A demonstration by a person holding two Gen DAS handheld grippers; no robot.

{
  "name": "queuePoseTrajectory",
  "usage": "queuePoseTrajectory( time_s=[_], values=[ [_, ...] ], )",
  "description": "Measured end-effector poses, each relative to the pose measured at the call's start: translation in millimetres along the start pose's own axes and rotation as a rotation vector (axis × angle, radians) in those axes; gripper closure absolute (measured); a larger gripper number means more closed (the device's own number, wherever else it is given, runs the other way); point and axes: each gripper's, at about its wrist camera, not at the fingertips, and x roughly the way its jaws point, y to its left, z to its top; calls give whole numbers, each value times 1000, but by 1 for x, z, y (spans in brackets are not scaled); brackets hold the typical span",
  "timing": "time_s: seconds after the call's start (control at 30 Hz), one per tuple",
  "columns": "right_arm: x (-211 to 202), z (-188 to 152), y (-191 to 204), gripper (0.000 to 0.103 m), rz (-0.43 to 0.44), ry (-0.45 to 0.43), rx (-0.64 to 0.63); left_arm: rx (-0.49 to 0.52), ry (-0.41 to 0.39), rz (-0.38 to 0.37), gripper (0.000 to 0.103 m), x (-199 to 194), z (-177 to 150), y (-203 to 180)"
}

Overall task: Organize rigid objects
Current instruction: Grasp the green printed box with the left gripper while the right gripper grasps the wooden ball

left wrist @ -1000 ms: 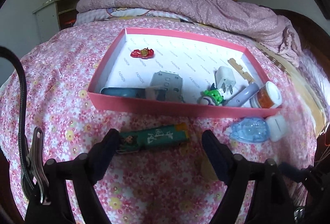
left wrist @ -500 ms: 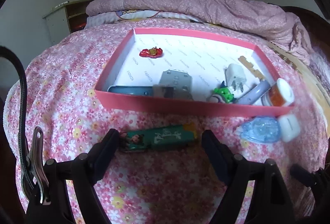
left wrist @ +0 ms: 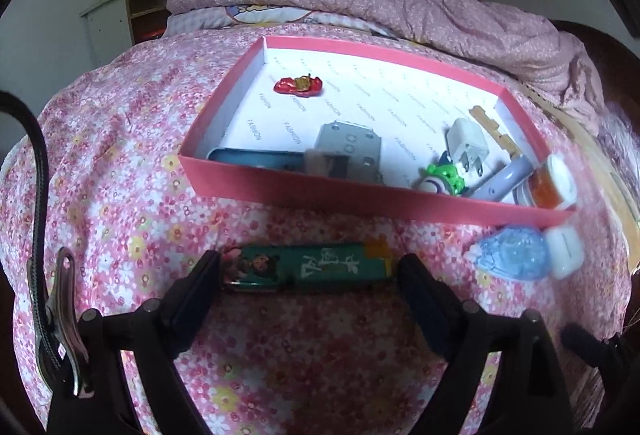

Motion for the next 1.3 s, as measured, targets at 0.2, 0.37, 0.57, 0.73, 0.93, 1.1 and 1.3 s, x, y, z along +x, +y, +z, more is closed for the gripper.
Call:
queuePoseTrajectory(
  time_s=[0.2, 0.37, 0.57, 0.73, 0.93, 1.1, 1.3],
  values=[
    [0, 0, 1, 18, 12, -7, -6, 2, 4, -15, 19, -4, -1, 6],
    [2, -1, 6, 18, -14, -4, -25, 30, -6, -12, 19, -17, -8, 20],
    [7, -1, 19, 17, -90, 15, -77, 59, -19, 18, 19, -30, -27, 48],
    [11, 10, 26, 19, -66, 46, -58, 42, -31, -11, 19, -30, -38, 62],
    [25, 31, 44, 45, 64, 57, -6, 38, -36, -21, 19, -31, -40, 62],
    [38, 43, 65, 52, 51, 54, -45, 42, -44, -25, 19, -32, -42, 61],
    [47, 49, 72, 67, 15, 50, -53, 40, -48, -29, 19, -33, -42, 63]
  ],
)
